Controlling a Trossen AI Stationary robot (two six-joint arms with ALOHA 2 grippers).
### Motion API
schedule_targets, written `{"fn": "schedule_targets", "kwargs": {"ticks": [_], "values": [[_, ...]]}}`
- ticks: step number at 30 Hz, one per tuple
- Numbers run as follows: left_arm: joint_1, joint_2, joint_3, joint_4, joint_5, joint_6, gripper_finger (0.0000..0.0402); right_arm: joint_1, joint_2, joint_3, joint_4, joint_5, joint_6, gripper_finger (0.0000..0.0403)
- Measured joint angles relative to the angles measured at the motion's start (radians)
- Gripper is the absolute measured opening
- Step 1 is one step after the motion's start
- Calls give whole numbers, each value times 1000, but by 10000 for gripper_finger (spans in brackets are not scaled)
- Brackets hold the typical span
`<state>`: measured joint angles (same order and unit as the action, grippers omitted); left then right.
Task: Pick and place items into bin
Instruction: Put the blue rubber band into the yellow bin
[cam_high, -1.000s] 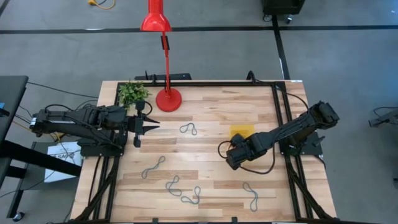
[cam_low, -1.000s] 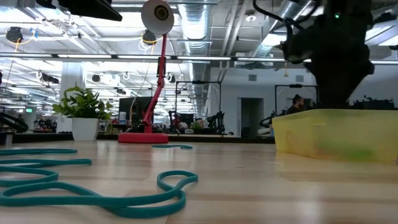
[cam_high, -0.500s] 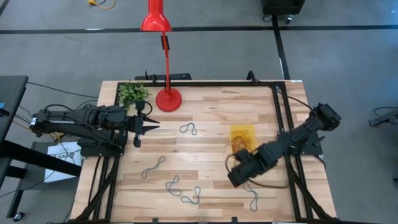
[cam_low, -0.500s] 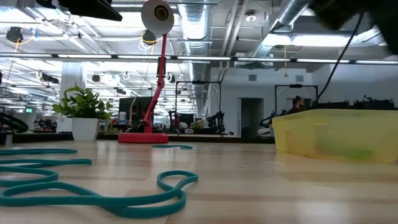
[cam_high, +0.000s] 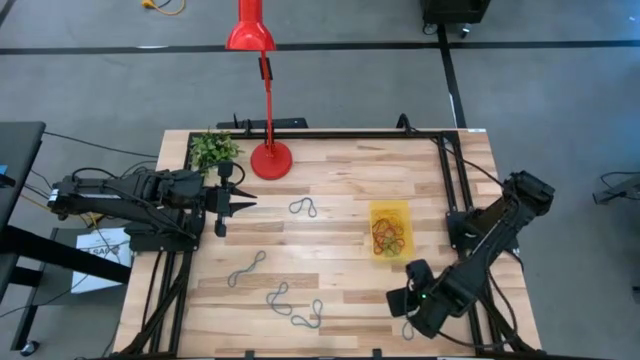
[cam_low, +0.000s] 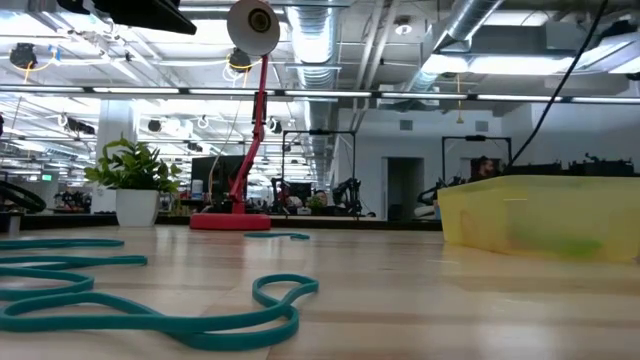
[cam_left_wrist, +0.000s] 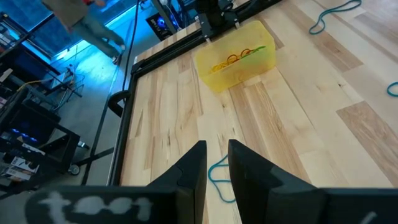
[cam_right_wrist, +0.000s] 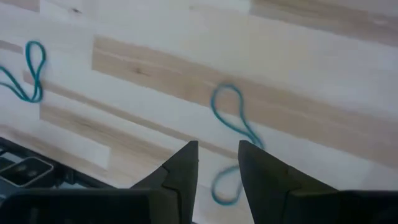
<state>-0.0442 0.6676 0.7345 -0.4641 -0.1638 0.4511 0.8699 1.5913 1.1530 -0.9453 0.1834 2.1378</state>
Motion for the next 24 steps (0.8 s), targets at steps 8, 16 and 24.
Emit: {"fn": "schedule_targets", "kwargs": {"ticks": [8,16,24], "values": [[0,0,0,0,0,7,57,-61,0,-19,40,2,-193,105],[0,0,0,10,0,44,57,-144,0,-19,55,-1,-602,105],[0,0,0,8,0,17,57,-176,0,-19,167,-170,-571,104]]}}
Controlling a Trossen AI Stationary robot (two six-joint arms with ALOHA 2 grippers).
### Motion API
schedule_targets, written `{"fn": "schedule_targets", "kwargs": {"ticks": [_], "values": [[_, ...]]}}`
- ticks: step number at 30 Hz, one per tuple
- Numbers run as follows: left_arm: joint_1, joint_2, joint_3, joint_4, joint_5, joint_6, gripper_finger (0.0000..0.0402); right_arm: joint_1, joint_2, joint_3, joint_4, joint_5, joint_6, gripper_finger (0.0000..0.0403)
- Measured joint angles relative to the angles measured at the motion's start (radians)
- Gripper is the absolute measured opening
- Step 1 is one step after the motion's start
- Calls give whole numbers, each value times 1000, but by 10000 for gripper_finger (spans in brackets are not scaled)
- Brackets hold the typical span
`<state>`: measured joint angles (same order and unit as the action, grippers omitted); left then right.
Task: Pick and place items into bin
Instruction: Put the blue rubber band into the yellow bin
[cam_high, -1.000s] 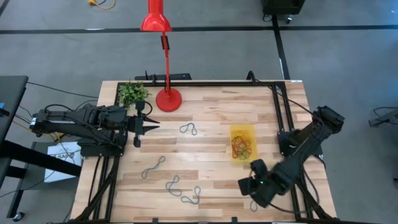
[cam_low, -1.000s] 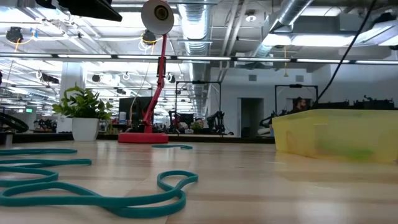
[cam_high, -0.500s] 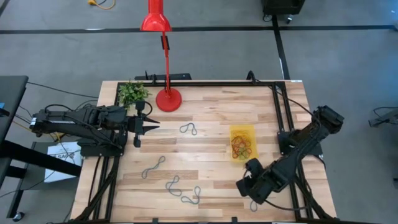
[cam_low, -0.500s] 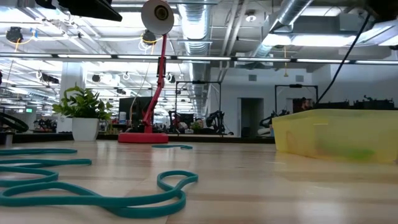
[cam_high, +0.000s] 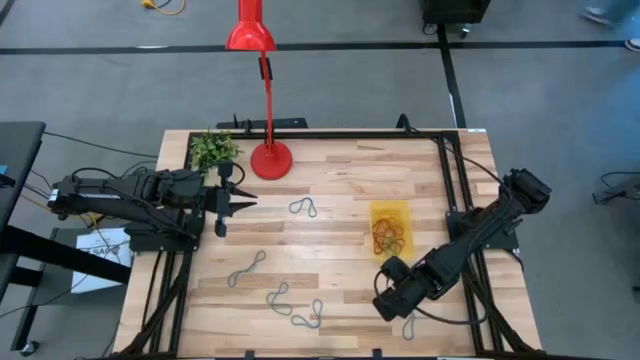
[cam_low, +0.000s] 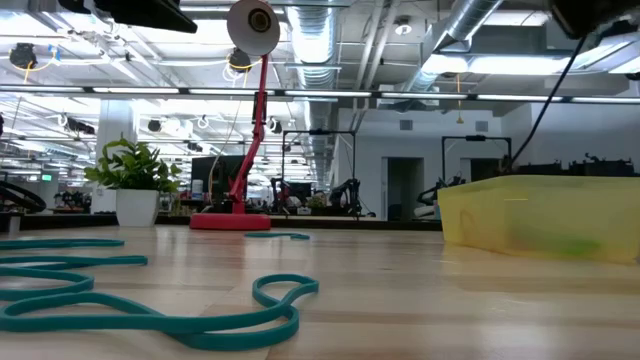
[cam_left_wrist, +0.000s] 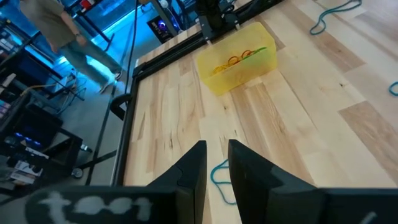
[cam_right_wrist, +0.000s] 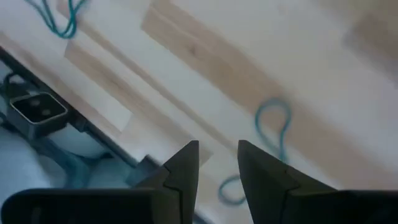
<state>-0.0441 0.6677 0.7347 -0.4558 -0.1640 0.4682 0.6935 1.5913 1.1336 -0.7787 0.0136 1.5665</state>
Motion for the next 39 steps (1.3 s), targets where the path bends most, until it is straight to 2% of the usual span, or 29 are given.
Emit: {"fn": "schedule_targets", "kwargs": {"ticks": [6,12,17,24,33,39], "values": [[0,0,0,-1,0,-43,57,65,0,0,-27,-38,221,104],[0,0,0,-1,0,-111,57,133,0,0,-113,2,362,104],[0,0,0,3,0,-115,57,146,62,-1,-106,-1,338,104],[0,0,0,6,0,-136,57,136,220,-1,-84,-173,234,104],[0,0,0,7,0,-216,57,114,306,5,-65,-171,130,104],[0,0,0,7,0,-252,57,109,308,3,-63,-163,165,98]]}}
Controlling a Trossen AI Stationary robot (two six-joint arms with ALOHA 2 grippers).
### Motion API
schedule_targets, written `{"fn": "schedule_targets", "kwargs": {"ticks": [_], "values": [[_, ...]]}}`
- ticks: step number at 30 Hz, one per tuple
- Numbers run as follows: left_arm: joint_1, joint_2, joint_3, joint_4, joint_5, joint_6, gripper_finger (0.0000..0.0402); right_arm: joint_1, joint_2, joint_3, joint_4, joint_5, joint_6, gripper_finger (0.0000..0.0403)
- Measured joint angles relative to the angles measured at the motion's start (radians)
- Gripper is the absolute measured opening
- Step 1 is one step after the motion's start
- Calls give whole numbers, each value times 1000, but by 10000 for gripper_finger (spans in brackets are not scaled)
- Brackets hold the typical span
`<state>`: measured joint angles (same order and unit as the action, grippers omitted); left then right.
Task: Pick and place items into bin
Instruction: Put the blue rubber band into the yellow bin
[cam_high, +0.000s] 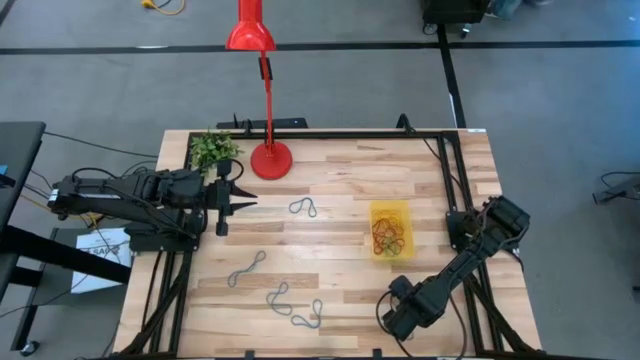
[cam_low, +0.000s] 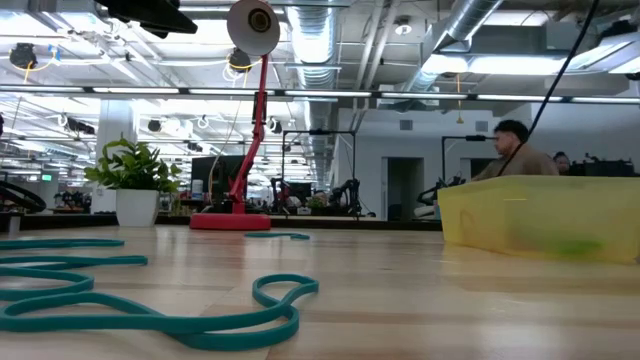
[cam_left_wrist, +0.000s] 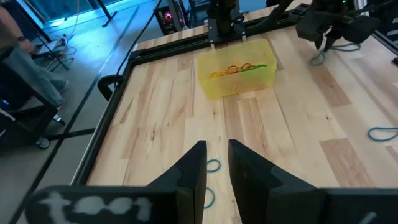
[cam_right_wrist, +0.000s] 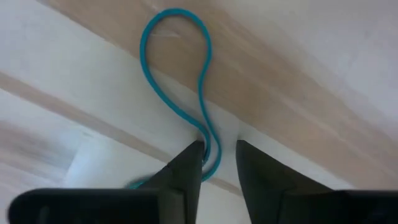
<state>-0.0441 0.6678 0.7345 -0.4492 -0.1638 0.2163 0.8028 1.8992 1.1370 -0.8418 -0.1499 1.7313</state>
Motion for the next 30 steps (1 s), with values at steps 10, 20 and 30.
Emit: {"fn": "schedule_targets", "kwargs": {"ticks": [10,20,30], "values": [[0,0,0,0,0,-3,57,-5,13,9,28,78,125,11],[0,0,0,0,0,-3,57,-85,-31,282,-251,361,-24,2],[0,0,0,0,0,-3,57,-235,-35,336,-708,573,-169,1]]}}
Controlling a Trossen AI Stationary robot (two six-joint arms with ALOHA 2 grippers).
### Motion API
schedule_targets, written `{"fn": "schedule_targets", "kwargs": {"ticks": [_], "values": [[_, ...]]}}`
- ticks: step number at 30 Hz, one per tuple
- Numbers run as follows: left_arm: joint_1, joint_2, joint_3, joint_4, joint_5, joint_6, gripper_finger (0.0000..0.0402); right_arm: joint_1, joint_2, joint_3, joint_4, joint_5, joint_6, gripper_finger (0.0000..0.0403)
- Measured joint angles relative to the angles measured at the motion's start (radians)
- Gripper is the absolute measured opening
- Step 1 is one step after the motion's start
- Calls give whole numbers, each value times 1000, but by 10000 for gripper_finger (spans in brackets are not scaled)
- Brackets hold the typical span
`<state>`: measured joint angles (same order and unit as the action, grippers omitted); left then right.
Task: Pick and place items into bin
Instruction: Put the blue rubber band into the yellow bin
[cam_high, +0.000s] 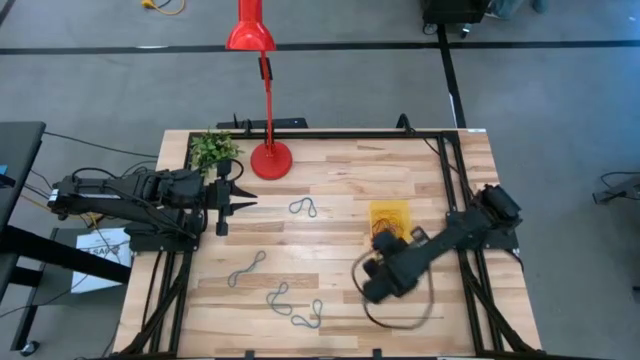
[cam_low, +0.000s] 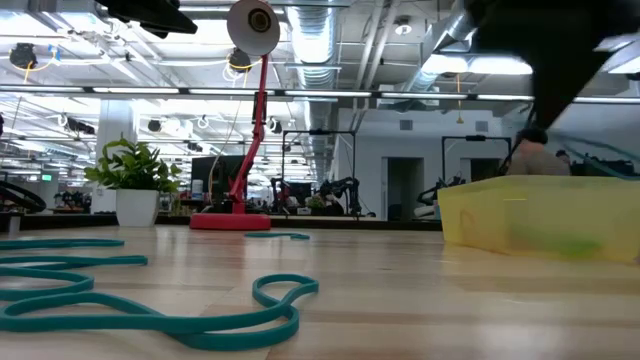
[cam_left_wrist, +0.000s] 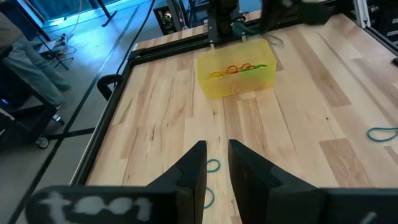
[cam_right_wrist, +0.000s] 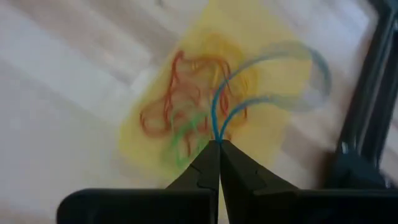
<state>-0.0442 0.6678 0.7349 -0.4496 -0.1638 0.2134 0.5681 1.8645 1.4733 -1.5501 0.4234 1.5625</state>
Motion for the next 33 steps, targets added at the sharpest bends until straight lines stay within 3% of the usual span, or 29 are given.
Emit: {"fn": "schedule_targets", "kwargs": {"ticks": [3,7,16,27,33], "values": [[0,0,0,0,0,0,57,-68,4,-44,31,20,-77,1],[0,0,0,0,0,0,57,-156,37,-114,51,-74,-153,1],[0,0,0,-4,0,9,57,-249,28,-157,134,-80,-287,26],[0,36,0,4,0,4,57,-244,23,-147,151,-60,-346,76],[0,116,0,100,0,-100,57,-186,20,32,-8,1,-381,77]]}}
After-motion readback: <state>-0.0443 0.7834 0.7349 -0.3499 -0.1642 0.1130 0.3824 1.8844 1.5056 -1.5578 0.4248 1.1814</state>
